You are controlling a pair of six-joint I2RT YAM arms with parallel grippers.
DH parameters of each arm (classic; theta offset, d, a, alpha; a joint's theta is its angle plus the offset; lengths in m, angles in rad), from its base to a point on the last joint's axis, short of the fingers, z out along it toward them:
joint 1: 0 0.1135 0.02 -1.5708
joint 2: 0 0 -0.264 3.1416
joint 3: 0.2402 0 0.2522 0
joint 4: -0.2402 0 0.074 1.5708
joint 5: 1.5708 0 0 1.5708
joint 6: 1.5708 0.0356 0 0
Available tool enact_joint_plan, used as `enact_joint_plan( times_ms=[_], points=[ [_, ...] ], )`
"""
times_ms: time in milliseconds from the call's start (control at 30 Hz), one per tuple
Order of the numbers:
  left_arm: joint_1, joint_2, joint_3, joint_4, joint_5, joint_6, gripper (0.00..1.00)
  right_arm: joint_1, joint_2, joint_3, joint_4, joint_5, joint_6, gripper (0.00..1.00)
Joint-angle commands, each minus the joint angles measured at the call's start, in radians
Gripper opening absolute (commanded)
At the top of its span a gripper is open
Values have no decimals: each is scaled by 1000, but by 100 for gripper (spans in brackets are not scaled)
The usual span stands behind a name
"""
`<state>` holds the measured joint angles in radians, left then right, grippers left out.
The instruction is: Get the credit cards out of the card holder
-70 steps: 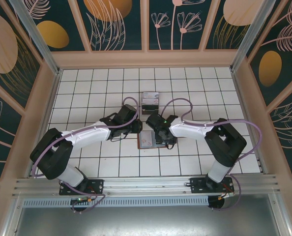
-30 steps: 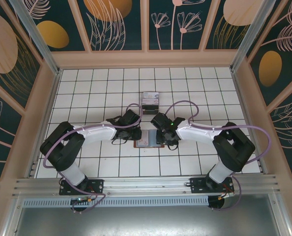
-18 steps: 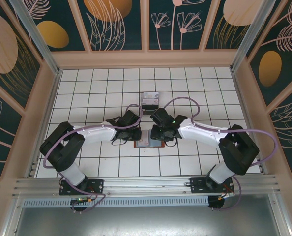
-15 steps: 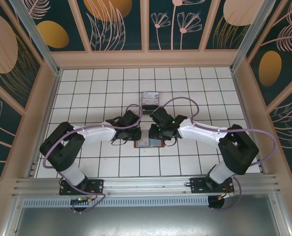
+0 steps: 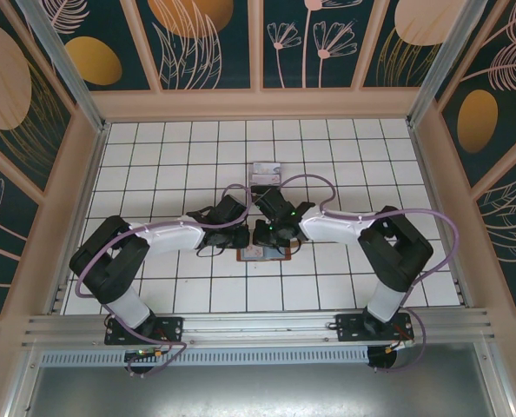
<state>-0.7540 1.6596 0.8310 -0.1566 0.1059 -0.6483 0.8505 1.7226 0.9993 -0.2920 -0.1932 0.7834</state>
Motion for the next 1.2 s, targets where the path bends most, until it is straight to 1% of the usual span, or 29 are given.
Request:
enact_joint_plan(
  times_ms=[0,300,700,1033,1167],
  points=[
    [-5,0,-28,-34,25,-13,15,0,21,33,5,-2,-19,18],
    [-6,-3,-22,-43,24,-8,15,4,61,34,-34,35,-32,18],
    [-5,-12,-12,-61,10,-9,16,27,80,71,-160,157,-41,18],
    [-5,-20,-1,-87,-10,-3,17,33,70,69,-176,172,-39,19],
    [-5,-22,4,-100,-23,2,17,35,65,74,-183,179,-37,21]
  ],
)
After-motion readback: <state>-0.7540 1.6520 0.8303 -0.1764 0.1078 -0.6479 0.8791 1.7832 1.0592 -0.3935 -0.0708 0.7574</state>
